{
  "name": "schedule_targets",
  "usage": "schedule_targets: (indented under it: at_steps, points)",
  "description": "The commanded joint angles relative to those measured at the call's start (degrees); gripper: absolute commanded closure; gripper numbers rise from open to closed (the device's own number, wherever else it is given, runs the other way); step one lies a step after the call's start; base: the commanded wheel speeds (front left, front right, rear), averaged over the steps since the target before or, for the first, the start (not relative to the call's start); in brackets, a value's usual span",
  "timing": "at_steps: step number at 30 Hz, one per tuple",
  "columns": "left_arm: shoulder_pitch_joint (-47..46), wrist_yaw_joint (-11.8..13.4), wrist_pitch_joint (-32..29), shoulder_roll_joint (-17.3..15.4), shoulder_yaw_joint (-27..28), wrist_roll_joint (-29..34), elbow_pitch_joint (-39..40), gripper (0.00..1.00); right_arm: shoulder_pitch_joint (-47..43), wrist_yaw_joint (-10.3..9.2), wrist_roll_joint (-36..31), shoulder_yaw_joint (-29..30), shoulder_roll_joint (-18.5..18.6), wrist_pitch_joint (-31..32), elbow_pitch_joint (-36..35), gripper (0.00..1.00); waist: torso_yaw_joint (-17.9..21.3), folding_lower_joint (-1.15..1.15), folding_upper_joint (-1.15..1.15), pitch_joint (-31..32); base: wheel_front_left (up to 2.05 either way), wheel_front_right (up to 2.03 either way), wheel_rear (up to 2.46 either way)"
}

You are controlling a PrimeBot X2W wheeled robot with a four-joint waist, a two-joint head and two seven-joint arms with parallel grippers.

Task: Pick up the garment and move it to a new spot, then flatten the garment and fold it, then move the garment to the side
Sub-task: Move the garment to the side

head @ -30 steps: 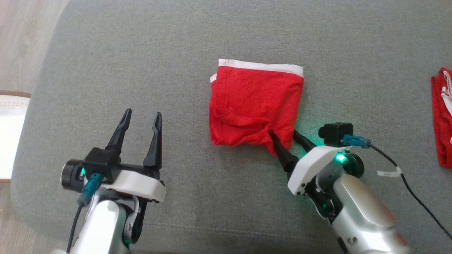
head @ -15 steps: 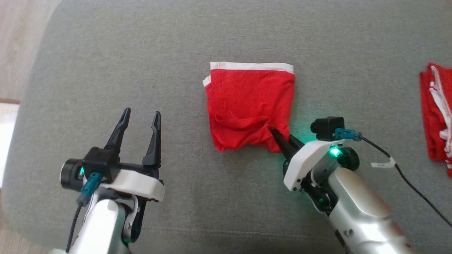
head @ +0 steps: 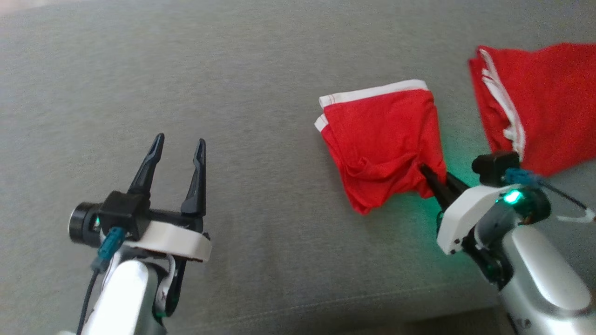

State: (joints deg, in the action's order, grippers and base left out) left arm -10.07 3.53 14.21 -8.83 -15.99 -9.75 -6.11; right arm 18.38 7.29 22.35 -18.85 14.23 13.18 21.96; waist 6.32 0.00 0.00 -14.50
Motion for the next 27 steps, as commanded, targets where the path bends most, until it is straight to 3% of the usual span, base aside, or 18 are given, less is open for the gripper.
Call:
schedule_targets:
  at_steps: [1,6,16,20,27]
  points:
    - [-2.45,0.01,0.12,-1.18,1.76,-0.01,2.22,0.00,0.40,0.20,-0.54,-0.42,0.85,0.42,-2.64,1.00,3.19,0.00,0.00,-1.52,0.00,0.00,0.00]
    - [-4.09,-0.55,-0.86,-1.95,1.04,0.46,3.39,0.00,2.60,0.20,-2.35,2.75,4.51,1.61,-6.96,1.00,6.33,0.00,0.00,-4.02,0.00,0.00,0.00]
    - [-7.28,-1.26,-1.80,-3.02,0.13,1.03,5.10,0.00,7.41,0.20,-6.14,12.77,13.81,4.09,-9.97,1.00,8.61,0.00,0.00,-9.52,0.00,0.00,0.00]
    - [-8.37,-1.47,-2.03,-3.24,-0.20,1.11,5.58,0.00,8.99,0.20,-6.71,15.89,15.03,4.28,-9.46,1.00,8.99,0.00,0.00,-11.67,0.00,0.00,0.00]
    - [-11.13,-2.14,-2.08,-3.25,-1.04,1.18,6.03,0.00,10.92,0.20,-8.59,21.67,12.95,5.73,-6.88,1.00,8.69,0.00,0.00,-15.64,0.00,0.00,0.00]
